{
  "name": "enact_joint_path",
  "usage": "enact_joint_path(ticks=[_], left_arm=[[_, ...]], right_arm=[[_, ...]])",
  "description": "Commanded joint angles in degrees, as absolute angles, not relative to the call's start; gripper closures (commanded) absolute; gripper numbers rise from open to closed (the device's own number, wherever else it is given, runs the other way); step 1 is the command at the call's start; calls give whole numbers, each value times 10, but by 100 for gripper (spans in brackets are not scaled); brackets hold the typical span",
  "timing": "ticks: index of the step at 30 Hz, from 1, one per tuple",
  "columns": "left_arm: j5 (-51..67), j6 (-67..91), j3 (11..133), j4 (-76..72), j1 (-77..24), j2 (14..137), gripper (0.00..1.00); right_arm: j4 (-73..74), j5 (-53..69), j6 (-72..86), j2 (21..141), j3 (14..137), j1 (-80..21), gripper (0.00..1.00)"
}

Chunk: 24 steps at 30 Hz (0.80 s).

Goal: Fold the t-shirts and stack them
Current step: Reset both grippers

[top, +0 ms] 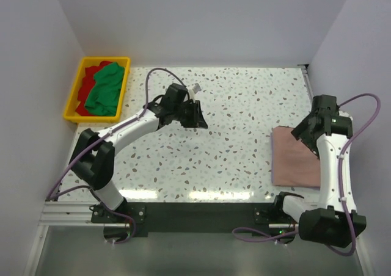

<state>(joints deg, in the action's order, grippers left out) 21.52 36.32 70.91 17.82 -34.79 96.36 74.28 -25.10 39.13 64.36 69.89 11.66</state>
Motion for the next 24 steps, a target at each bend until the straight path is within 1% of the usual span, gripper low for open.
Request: enact_joint_path(ticks=[1, 2, 4, 5, 7, 8, 10, 11, 14, 17, 18, 20, 24], left_arm=[[211, 345, 709, 163, -348, 926, 71], [206, 343, 709, 166, -347, 921, 71], [192, 337, 707, 176, -343, 908, 69], [184, 335, 704, 178, -341, 903, 69], [163, 328, 687, 177, -337, 881, 68], [156, 325, 680, 178, -329, 873, 67], [137, 319, 653, 177, -317, 846, 66], [134, 318, 642, 175, -300, 836, 66], [132, 311, 596, 164, -260, 795, 64], [101, 293, 565, 172, -241, 750, 62], [90, 287, 563, 184, -242, 740, 61], [59, 275, 546, 192, -241, 713, 59], [22, 267, 526, 199, -240, 681, 57]], right_arm=[[650, -138, 327, 589, 680, 116, 1], [599, -81, 321, 577, 653, 116, 1], [551, -18, 316, 558, 629, 103, 1], [541, -11, 318, 558, 625, 103, 1], [524, -14, 324, 569, 621, 64, 1], [511, -38, 329, 573, 620, 22, 1], [482, -62, 344, 583, 616, -32, 1], [469, -67, 351, 584, 613, -76, 1], [403, -62, 368, 590, 588, -144, 2], [339, -66, 371, 599, 563, -188, 1], [326, -69, 369, 605, 558, -217, 1], [299, -78, 367, 632, 552, -253, 1], [265, -82, 349, 662, 541, -280, 1]])
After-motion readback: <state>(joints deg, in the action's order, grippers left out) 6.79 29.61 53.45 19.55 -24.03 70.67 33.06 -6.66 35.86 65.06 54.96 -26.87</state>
